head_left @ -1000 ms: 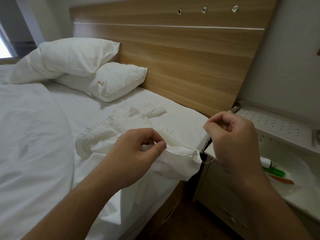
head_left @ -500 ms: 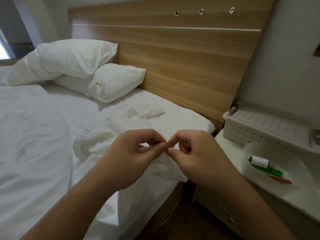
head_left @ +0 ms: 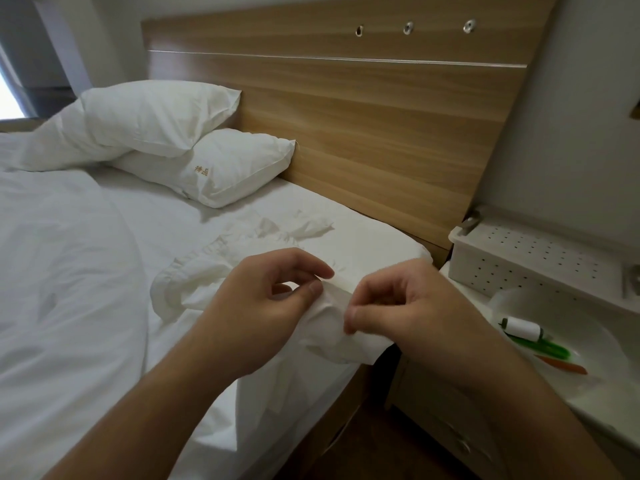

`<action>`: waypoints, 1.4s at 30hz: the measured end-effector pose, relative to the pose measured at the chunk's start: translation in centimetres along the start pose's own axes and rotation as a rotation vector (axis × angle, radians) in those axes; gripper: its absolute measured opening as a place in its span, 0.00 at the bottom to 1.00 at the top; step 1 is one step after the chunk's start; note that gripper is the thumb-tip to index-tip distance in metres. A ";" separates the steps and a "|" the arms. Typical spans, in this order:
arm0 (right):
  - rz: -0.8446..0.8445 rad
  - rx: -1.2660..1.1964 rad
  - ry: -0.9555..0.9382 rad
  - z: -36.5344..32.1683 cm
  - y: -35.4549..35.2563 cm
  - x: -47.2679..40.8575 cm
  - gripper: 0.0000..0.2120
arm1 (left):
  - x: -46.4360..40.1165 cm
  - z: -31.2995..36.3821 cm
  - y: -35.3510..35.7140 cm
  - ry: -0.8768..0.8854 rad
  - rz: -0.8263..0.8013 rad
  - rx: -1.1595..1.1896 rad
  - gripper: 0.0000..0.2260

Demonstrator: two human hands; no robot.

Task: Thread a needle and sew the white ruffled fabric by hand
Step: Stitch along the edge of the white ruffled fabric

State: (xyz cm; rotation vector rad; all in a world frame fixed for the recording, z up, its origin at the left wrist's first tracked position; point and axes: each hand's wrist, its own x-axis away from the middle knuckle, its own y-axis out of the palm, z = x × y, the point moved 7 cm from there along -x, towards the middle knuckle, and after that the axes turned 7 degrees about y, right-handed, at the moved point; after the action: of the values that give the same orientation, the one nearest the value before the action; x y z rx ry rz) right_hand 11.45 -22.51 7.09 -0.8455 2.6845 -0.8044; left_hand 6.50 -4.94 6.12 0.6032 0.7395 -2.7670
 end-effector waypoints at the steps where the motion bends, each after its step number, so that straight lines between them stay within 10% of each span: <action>1: -0.047 0.019 0.026 0.1 0.3 0.1 0.11 | 0.0 0.0 0.0 0.000 0.002 0.002 0.12; 6: 0.333 -0.033 0.020 1.0 -2.0 -0.4 0.05 | 0.0 0.1 0.1 0.007 -0.012 0.012 0.13; 42: 0.123 -0.133 -0.004 -0.4 -0.3 -0.3 0.08 | 0.2 0.5 -0.4 -0.125 -0.084 -0.004 0.08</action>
State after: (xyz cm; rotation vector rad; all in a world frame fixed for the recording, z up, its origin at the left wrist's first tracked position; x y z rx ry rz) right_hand 11.67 -22.38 7.64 -0.7001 2.7799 -0.6024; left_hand 6.02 -4.91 6.60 0.4031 0.7591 -2.8479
